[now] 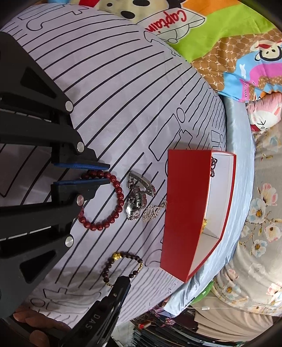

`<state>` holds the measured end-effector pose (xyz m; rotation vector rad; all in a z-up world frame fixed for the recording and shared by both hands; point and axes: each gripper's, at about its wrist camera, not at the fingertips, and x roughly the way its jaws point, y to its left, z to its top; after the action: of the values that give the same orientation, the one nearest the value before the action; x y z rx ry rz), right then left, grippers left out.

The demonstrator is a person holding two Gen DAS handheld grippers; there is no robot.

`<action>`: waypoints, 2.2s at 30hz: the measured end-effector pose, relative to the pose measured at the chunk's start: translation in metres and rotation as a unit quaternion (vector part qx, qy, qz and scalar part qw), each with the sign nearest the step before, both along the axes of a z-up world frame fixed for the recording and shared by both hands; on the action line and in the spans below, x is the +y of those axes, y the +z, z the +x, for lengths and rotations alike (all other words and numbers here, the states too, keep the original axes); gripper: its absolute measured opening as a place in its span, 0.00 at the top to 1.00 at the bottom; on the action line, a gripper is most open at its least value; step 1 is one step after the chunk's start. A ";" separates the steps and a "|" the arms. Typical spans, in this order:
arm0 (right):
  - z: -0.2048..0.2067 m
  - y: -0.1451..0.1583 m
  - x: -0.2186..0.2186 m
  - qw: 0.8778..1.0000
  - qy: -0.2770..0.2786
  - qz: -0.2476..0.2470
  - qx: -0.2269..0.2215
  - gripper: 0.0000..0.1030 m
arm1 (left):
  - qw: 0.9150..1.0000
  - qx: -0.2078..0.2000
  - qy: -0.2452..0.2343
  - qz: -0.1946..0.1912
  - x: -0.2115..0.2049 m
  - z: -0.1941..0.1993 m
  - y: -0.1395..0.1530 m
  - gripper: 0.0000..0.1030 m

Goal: Organize jewelry
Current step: 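Carry both held bracelets up and over into the red box, then open both tools to drop the bracelets inside the red box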

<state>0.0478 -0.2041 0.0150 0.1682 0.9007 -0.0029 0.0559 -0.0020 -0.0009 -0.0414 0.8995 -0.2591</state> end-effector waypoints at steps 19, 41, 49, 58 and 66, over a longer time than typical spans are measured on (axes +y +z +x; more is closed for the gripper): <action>-0.010 0.054 0.004 0.998 0.016 0.016 -0.059 0.93 | 0.998 -0.056 -0.021 -0.032 -0.006 0.002 0.075 0.93; 0.085 0.106 0.003 0.993 0.050 0.016 -0.110 0.93 | 0.991 -0.115 -0.038 -0.052 -0.037 0.101 0.139 0.93; 0.137 0.080 0.013 0.994 0.063 0.031 -0.078 0.93 | 0.995 -0.071 -0.038 -0.061 -0.041 0.143 0.104 0.93; 0.171 0.045 0.025 0.996 0.074 0.026 -0.046 0.93 | 0.997 -0.049 -0.028 -0.049 -0.036 0.166 0.077 0.93; 0.187 0.030 0.022 0.997 0.059 0.005 -0.043 0.82 | 0.998 -0.056 -0.015 -0.011 -0.042 0.181 0.061 0.91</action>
<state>0.2349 -0.1819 0.0455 0.1232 0.8234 0.1172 0.2367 -0.0437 0.0599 -0.0326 0.7862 -0.2970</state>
